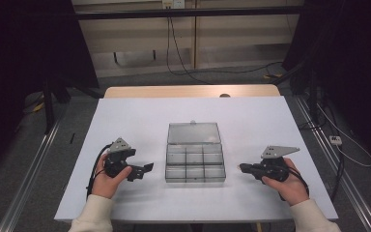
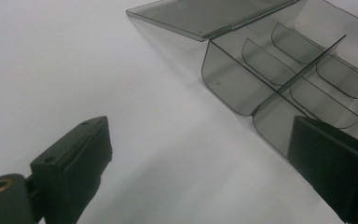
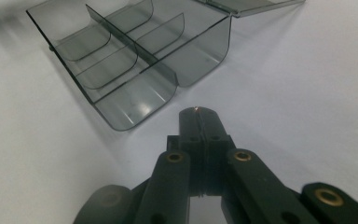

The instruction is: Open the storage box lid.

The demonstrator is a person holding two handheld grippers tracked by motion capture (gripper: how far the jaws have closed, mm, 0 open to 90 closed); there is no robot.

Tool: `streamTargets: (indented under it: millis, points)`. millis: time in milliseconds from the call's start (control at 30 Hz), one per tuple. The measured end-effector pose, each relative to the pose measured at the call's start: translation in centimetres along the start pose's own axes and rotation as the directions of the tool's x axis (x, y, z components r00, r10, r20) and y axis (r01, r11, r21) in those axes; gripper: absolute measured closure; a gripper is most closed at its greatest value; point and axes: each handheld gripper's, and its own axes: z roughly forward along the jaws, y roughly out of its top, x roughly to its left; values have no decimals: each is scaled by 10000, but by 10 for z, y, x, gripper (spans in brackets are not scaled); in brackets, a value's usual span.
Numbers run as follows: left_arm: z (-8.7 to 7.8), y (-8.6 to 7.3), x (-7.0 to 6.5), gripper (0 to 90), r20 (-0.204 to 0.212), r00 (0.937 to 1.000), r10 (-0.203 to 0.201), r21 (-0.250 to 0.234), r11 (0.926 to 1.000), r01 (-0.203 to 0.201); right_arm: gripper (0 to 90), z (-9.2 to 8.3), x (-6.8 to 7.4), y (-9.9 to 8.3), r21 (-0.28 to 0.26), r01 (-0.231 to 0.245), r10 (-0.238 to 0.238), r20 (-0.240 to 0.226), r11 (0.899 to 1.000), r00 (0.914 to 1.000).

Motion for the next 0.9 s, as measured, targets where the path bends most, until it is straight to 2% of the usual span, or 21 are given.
streamTargets:
  millis: [533, 667, 900]
  points:
    - [-4, -7, -1, 64, 54, 9996, 269, 199, 9994, -270, 900, 6, -2, 21, -248, 9, -6, 120, 9997, 9999]
    - [-4, -8, 0, 64, 161, 9997, 197, 143, 9997, -199, 900, 8, -1, 26, -314, 54, -52, 77, 9995, 10000]
    - [-6, -9, 2, 64, 89, 9998, 193, 143, 9997, -194, 900, 16, 1, 37, -398, 124, -121, 63, 9991, 9999]
